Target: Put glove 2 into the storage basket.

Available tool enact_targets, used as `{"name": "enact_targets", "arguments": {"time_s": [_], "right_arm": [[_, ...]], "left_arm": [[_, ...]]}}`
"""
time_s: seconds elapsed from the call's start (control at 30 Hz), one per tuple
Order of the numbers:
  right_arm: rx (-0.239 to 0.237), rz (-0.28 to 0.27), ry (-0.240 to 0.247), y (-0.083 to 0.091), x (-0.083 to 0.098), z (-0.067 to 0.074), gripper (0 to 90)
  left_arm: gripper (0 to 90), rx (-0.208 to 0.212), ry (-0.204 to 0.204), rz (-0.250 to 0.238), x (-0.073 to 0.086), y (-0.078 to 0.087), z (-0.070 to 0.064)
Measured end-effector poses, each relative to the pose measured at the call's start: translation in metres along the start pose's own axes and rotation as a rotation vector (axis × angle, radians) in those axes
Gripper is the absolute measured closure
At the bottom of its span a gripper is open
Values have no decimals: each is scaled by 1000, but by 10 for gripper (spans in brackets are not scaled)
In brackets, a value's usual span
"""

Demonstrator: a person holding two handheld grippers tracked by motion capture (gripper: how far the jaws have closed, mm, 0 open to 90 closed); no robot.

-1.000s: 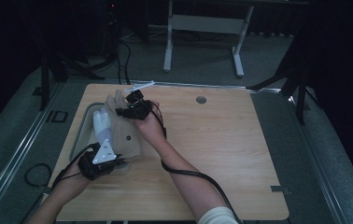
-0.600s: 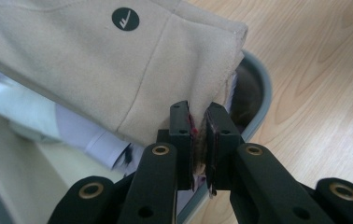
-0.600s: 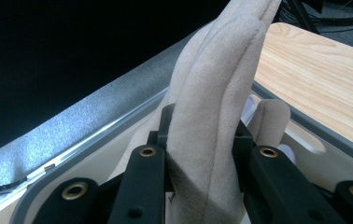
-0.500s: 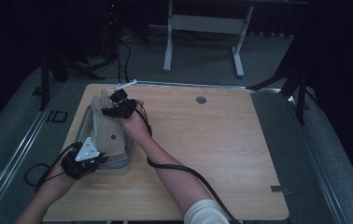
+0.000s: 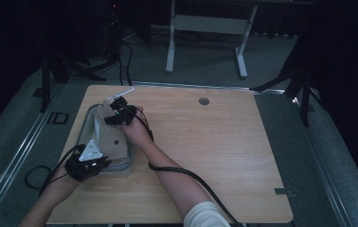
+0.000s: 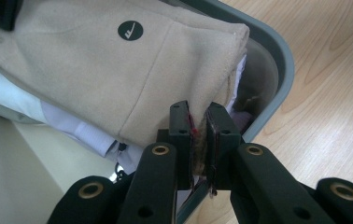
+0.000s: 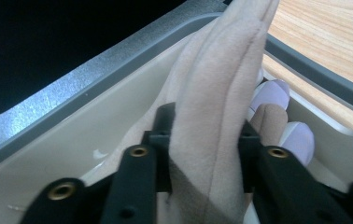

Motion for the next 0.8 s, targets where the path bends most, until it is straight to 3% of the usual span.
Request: {"name": "enact_targets", "arguments": {"time_s": [0.1,0.2,0.27,0.33,0.43,0.47,0.53,0.6,0.73,0.8], "right_arm": [[21,-15,23,8,-3,-5,509],[19,-20,21,11,-4,-7,484],[20,-37,0,21,-7,-15,360],[13,-45,-3,27,-7,-18,272],[-16,-51,-15,36,-4,-23,216],[-19,-58,-17,39,-4,-23,204],[-19,-53,5,45,-1,-23,196],[-16,-57,21,50,1,-23,195],[-4,-71,33,62,9,-24,193],[-9,-68,36,67,13,-25,190]], "left_arm": [[827,14,18,-13,1,0,2],[822,17,22,-15,1,0,2],[795,26,50,-27,0,1,3],[729,32,63,-47,-2,3,3],[540,25,89,-69,-6,7,3],[532,25,96,-77,-8,8,3],[402,27,115,-107,-12,10,2],[354,32,129,-145,-17,13,0],[166,78,165,-209,-28,15,-4],[146,92,164,-224,-33,14,-7]]}}
Point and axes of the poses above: each handheld gripper's, and its own axes: y roughly backward along the jaws, x roughly out of its underside, z roughly to its left, the point moved 4 cm from there along -y, roughly forward along the jaws, and after that the axes turned 15 degrees about x, right-handed, at the moved point
